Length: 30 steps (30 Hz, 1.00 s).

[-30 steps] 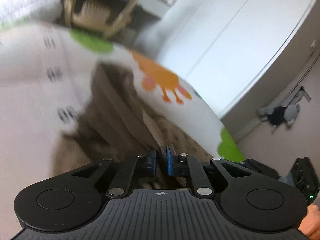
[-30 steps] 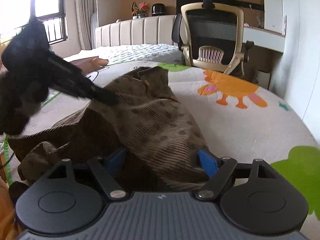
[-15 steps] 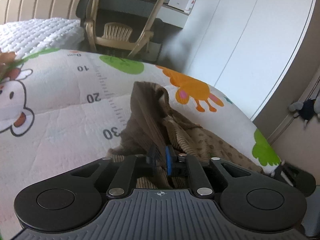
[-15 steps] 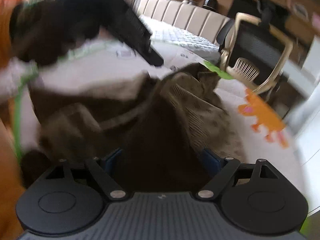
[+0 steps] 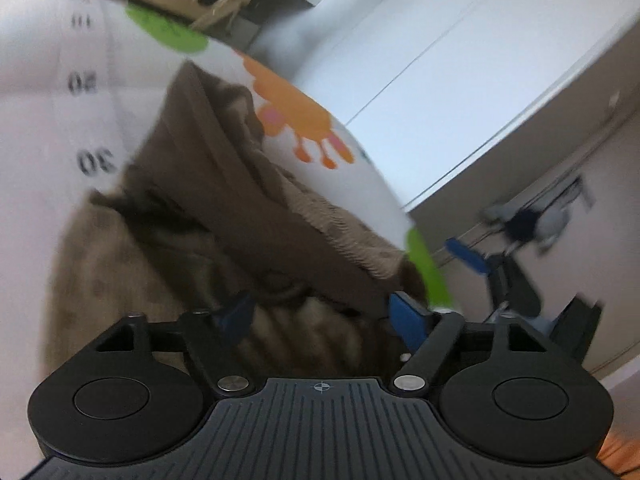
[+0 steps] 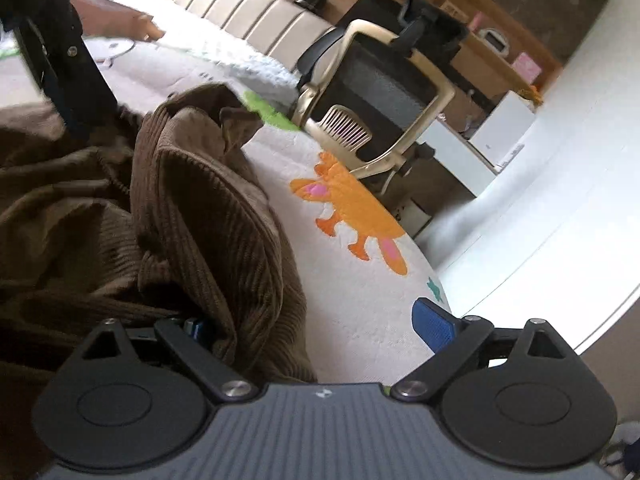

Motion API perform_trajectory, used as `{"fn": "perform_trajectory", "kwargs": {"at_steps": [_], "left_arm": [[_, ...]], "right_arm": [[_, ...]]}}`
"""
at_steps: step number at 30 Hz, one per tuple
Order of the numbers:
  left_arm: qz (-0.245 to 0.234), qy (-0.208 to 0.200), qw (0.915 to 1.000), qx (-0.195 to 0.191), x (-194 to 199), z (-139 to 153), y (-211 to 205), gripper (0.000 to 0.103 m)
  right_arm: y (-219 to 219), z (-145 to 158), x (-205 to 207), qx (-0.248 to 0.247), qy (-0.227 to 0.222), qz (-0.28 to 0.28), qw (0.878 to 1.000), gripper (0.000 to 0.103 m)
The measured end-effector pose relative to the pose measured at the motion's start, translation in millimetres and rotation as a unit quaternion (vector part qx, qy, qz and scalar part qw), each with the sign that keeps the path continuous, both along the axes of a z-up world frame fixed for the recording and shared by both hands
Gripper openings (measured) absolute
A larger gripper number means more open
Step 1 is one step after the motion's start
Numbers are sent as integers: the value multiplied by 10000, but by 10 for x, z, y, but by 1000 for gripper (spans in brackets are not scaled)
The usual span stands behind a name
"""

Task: Fold clothes

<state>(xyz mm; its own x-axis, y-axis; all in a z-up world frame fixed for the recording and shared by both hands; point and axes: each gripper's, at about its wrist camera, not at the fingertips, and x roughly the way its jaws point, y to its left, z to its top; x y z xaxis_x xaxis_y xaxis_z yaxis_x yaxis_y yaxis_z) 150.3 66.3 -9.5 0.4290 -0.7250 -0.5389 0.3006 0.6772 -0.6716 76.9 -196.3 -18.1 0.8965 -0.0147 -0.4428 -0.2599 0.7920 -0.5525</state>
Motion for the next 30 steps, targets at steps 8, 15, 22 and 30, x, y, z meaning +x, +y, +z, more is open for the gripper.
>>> {"fn": "perform_trajectory", "kwargs": {"at_steps": [8,15,22,30], "left_arm": [[134,54,9974,703,50,-99,-110,93],[236,78,9941,1053,1,-136,3,94],[13,-488,9804,1908,-107,54,-212,95],[-137,-1986,9359,2906,-345,350,-430,97]], "right_arm": [[-142,223,222,-1743,-1904,-809,9627,102],[-574,235,742,-742,-438,-1301,9877,103],[-1207,791,504,4240,989,-285,8998,103],[-892,386,1635,4898,2743,-704,8245,103]]}}
